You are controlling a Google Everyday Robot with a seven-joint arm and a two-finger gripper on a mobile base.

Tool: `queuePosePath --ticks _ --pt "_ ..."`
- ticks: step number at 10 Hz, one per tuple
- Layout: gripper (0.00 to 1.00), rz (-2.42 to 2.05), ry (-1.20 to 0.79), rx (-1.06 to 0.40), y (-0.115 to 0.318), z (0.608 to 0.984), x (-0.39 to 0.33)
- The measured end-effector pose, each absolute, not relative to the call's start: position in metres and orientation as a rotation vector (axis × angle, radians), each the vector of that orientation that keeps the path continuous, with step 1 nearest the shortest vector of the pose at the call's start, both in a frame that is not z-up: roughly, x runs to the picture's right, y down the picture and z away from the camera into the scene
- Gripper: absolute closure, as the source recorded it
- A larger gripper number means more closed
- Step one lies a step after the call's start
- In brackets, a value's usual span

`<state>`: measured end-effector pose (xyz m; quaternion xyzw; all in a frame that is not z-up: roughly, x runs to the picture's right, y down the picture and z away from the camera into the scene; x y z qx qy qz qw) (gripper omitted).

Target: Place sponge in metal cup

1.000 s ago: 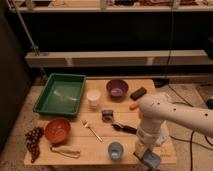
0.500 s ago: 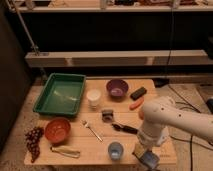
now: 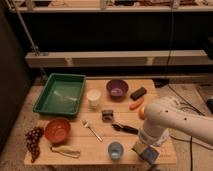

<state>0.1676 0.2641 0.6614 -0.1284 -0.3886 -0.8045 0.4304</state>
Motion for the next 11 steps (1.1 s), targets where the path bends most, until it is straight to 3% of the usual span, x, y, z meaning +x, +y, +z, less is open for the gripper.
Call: queuePosePath --ticks 4,7,11 --pt "0.99 -2.129 -0.918 -0.233 0.261 0.671 0.162" --pt "0.73 -2.164 -0.947 -0.231 0.258 0.68 0.159" --pt "0.3 -2.153 -0.993 -0.315 0.26 0.691 0.163"
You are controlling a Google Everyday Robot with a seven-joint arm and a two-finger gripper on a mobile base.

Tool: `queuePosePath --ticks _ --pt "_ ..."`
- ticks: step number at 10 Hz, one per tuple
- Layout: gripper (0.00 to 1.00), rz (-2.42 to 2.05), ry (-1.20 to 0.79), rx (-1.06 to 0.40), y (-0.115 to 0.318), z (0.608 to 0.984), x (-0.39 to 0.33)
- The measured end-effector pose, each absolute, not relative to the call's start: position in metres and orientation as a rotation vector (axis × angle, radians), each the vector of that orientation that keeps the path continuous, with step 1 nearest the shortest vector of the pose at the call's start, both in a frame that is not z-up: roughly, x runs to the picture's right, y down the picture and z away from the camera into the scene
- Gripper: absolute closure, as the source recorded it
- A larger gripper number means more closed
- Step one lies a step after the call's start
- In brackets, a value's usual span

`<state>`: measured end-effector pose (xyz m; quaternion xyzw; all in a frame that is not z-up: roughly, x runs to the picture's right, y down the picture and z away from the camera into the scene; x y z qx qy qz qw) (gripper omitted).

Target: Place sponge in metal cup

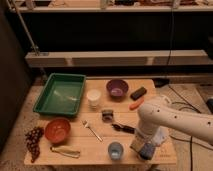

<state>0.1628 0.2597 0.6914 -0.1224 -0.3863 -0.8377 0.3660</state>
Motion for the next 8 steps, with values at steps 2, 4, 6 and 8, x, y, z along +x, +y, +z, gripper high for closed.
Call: queuePosePath --ticks 2,4,6,8 --pt "0.2 -2.146 -0.978 -0.321 0.256 0.69 0.167" --pt "0.2 -2.138 -0.957 -0.312 0.25 0.683 0.171" --pt "0.2 -2.132 -0.945 -0.303 0.246 0.678 0.175" --pt "0.2 -2.124 -0.95 -0.308 0.245 0.676 0.18"
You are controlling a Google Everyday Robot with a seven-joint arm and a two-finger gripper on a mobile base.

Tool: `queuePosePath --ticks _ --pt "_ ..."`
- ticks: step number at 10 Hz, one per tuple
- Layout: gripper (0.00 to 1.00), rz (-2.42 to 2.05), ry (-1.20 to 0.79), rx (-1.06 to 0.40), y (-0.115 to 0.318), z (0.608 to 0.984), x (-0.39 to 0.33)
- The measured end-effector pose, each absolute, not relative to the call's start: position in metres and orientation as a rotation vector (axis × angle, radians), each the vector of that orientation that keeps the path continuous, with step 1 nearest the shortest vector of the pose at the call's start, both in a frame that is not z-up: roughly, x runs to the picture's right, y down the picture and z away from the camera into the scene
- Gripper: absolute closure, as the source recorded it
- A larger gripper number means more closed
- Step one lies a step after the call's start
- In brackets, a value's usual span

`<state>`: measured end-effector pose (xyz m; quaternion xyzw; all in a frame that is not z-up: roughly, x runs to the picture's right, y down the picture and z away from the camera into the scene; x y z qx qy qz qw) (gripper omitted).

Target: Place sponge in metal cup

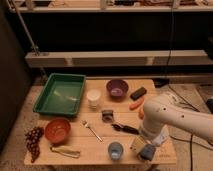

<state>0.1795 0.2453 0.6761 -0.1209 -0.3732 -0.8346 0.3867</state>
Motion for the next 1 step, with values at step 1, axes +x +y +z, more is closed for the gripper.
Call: queuePosePath --ticks 1 --pt "0.2 -2.118 -0.958 -0.311 0.2457 0.6758 0.1811"
